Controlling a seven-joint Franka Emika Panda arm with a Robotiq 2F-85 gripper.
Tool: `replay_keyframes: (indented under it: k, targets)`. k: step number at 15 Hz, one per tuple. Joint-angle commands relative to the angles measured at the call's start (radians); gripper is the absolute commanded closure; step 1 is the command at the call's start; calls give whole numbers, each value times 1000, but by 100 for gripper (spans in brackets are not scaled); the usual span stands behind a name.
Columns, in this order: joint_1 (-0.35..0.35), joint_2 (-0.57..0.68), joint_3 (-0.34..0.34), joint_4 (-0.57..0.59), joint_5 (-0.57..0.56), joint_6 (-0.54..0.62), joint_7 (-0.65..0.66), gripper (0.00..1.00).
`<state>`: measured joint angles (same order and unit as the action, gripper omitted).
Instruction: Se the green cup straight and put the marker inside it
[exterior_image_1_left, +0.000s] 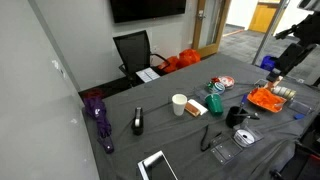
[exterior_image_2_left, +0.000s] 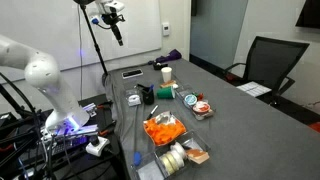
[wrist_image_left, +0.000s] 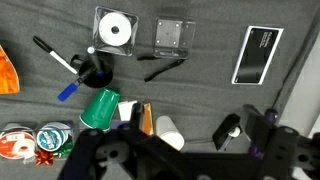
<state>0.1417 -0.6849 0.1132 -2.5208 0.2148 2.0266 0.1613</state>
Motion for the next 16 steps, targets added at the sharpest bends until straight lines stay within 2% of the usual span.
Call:
replay_keyframes:
  k: [1, 16]
  targets:
    - [-8, 0, 6, 3, 4, -4, -4, 0]
    - [-8, 0, 6, 3, 4, -4, -4, 0]
